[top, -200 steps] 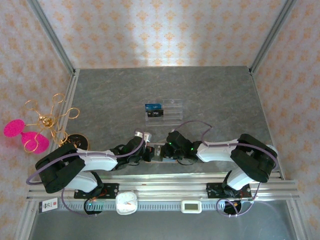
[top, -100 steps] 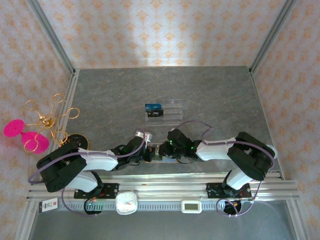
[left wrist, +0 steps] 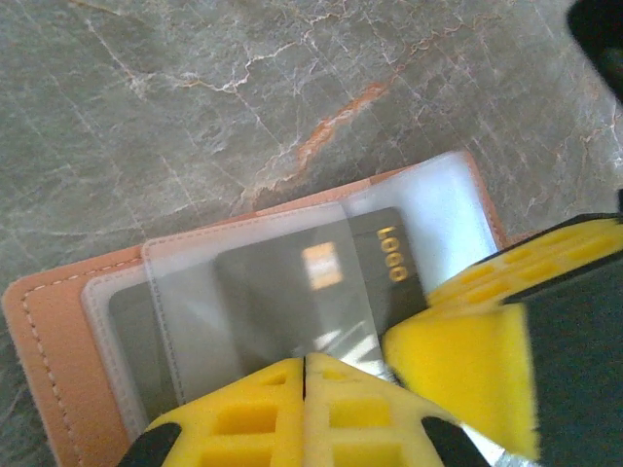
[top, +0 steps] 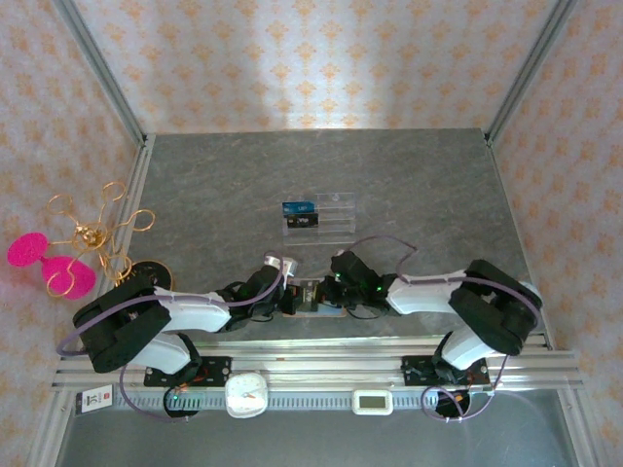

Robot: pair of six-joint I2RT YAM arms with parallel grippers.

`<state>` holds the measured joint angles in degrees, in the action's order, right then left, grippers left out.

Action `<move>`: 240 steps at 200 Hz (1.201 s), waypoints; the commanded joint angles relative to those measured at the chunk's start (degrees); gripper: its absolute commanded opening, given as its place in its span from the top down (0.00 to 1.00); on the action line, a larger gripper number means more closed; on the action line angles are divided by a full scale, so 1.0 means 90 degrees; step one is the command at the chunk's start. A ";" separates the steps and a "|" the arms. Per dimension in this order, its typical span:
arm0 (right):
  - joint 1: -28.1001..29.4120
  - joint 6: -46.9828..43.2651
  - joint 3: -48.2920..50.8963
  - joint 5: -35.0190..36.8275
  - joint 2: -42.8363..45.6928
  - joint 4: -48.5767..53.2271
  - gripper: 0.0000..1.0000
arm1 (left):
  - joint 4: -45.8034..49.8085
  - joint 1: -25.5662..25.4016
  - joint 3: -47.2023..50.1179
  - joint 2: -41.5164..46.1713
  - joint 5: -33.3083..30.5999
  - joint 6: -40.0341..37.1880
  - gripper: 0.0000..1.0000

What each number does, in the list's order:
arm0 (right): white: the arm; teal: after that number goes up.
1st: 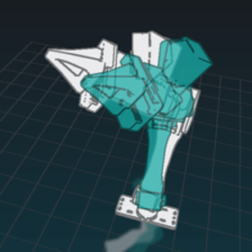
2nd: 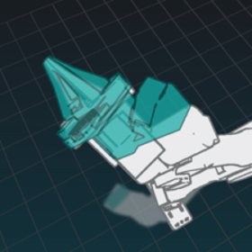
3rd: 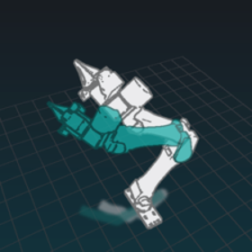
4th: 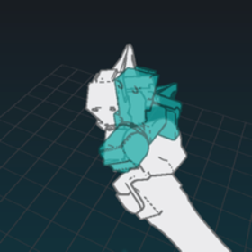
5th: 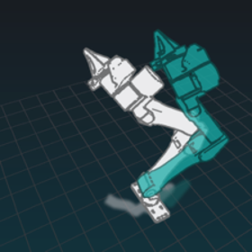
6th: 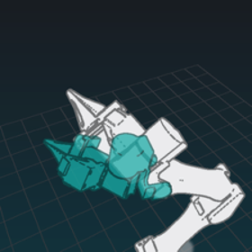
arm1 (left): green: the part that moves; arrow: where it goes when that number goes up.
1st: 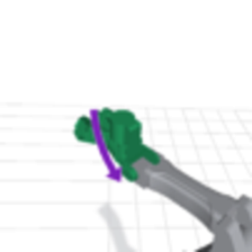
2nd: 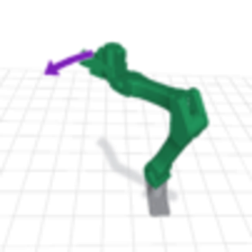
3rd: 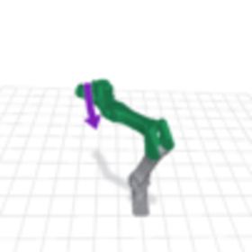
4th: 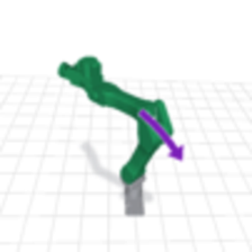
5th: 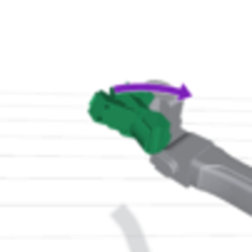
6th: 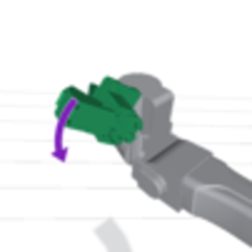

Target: Take the credit cards out of the card holder

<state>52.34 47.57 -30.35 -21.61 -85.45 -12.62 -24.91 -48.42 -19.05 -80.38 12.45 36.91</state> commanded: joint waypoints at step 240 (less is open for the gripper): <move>-0.1191 -0.9242 -0.5571 -0.0361 -0.0720 0.4616 1.00 | 0.4341 0.0506 -0.1728 0.3972 -0.1914 -0.0772 0.17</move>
<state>42.50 -22.48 -71.92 -16.47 -87.24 19.64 11.40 -44.64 -32.97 -44.86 -4.54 32.58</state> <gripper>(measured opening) 0.040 0.795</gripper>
